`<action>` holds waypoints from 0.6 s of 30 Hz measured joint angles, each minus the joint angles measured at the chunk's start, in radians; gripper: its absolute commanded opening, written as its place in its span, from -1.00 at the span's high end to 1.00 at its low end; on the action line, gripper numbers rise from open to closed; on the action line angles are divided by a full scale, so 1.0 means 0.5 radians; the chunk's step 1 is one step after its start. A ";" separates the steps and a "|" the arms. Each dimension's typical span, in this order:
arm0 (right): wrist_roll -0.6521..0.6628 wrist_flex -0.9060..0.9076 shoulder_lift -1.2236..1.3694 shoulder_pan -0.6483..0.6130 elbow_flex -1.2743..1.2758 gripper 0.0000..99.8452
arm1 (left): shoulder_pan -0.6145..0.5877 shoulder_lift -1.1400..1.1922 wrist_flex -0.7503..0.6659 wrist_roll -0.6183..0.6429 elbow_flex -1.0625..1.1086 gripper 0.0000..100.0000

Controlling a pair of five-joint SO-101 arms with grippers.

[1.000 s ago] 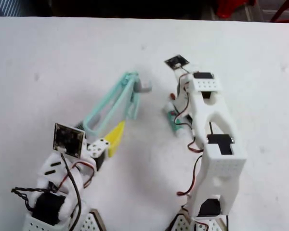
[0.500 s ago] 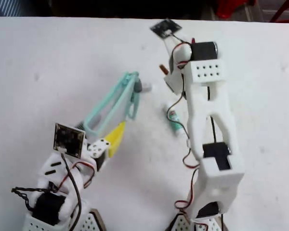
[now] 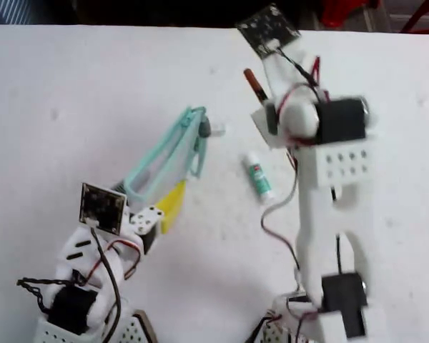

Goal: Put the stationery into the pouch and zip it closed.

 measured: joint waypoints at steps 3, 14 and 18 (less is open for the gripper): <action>-0.037 -0.034 -0.221 -0.028 0.101 0.97 | 0.000 0.000 0.000 0.000 0.000 0.51; -0.319 -0.408 -1.013 -0.025 0.647 0.97 | 0.000 0.000 0.000 0.000 0.000 0.51; -0.411 -0.721 -1.366 -0.028 0.961 0.97 | 0.000 0.000 0.000 0.000 0.000 0.51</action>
